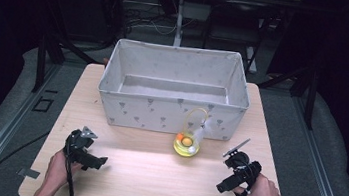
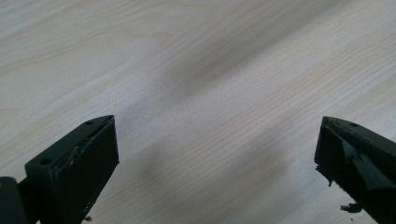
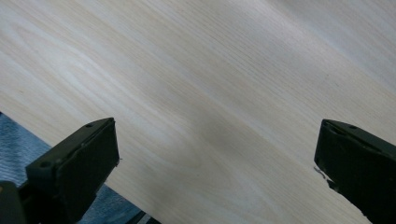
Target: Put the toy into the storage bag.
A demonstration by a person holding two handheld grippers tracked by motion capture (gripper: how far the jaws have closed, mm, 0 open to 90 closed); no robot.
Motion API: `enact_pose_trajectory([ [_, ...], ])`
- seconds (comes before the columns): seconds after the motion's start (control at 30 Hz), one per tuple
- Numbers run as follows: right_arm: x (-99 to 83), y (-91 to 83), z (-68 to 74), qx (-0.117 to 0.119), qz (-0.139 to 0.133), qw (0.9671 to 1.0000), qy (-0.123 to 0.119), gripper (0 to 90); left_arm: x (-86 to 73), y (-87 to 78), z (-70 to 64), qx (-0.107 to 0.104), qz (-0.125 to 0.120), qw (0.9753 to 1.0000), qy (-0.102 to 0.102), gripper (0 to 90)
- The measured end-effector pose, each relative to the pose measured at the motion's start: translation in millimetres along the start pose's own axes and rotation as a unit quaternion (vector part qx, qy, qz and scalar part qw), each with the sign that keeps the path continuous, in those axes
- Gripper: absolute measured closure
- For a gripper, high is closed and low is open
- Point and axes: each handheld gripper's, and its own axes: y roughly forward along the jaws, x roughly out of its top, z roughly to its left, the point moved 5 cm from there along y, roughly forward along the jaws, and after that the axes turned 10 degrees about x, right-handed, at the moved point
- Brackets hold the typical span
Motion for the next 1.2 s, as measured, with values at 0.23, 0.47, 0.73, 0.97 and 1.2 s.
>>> enact_pose_trajectory([
  [0.23,10.5,-13.9,15.9,0.016,-0.003,0.9997,-0.017,0.0,-0.8,-0.5,0.3,0.004,0.000,1.0000,0.002,0.0],
  [0.47,22.2,-21.1,23.9,0.026,-0.015,0.9993,-0.024,0.0,-1.5,-0.1,0.4,0.004,0.003,1.0000,0.003,0.0],
  [0.73,40.8,-32.8,32.3,0.034,-0.018,0.9985,-0.039,0.0,-1.6,-0.1,0.1,0.004,0.003,1.0000,0.005,0.0],
  [0.97,59.8,-44.6,39.3,0.037,-0.024,0.9978,-0.049,0.0,-0.4,-2.4,1.0,0.012,-0.001,0.9999,0.007,0.0],
  [1.2,73.3,-50.6,42.9,0.044,-0.028,0.9972,-0.054,0.0,-0.6,-1.7,0.7,0.008,0.001,0.9999,0.008,0.0],
])
